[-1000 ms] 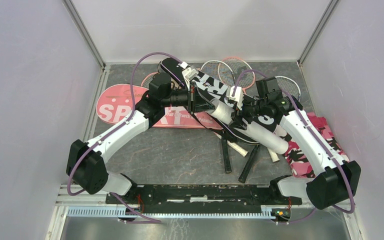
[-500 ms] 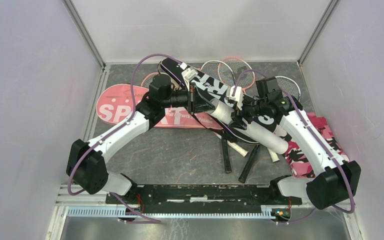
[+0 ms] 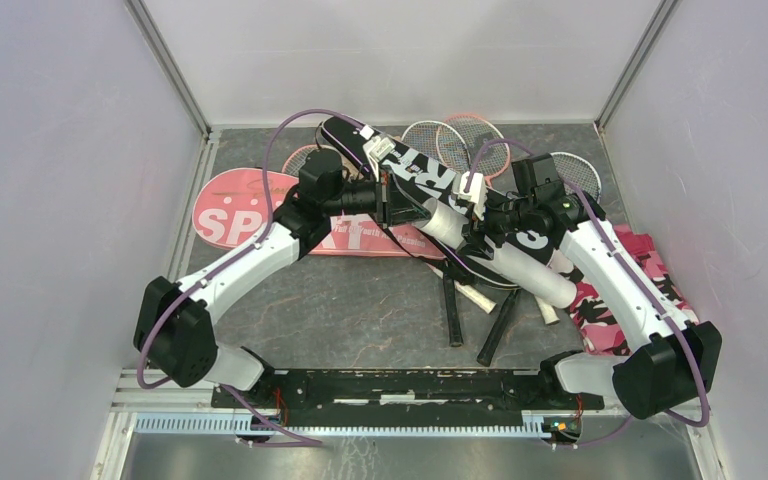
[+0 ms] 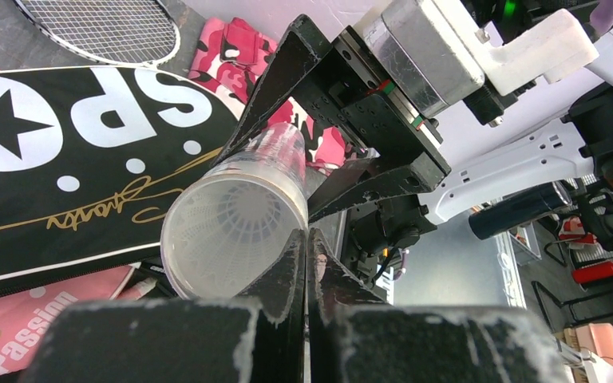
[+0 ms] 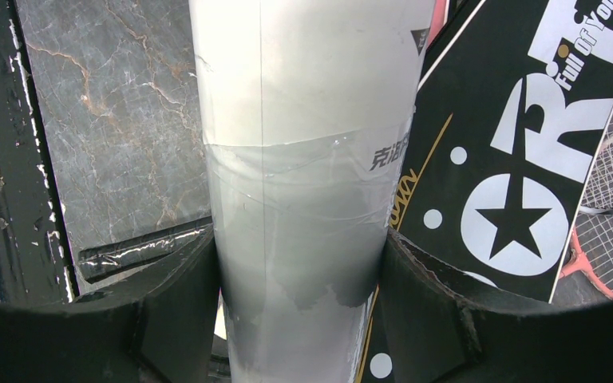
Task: Pack up the badminton gear
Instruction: Close the lid on the shuttle tube.
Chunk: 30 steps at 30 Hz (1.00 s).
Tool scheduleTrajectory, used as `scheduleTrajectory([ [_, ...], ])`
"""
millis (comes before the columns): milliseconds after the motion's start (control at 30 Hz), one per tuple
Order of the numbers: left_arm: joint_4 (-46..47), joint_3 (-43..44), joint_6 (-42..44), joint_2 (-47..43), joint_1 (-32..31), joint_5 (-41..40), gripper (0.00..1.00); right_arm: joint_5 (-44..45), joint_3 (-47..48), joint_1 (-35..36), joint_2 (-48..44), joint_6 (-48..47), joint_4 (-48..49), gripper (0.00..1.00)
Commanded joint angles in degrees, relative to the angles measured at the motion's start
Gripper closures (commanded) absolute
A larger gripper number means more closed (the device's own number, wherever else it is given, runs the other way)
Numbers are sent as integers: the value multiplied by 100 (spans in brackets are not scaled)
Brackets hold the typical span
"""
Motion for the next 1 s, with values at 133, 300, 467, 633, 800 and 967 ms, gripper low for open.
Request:
scheduleTrajectory([
  [133, 469, -9, -440, 126, 0, 196, 98, -324, 59, 4, -110, -12, 306, 99],
  [300, 572, -56, -536, 158, 5, 239, 98, -351, 60, 10, -127, 5, 316, 100],
  [467, 800, -206, -710, 158, 5, 279, 98, -363, 78, 16, -162, 31, 329, 100],
  [633, 1119, -385, -929, 204, 5, 317, 96, -377, 115, 9, -162, 41, 318, 100],
  [800, 1139, -463, -909, 205, 5, 338, 84, -355, 125, 9, -187, 32, 302, 100],
  [967, 1137, -533, -871, 159, 5, 342, 77, -319, 135, -5, -199, 23, 302, 100],
])
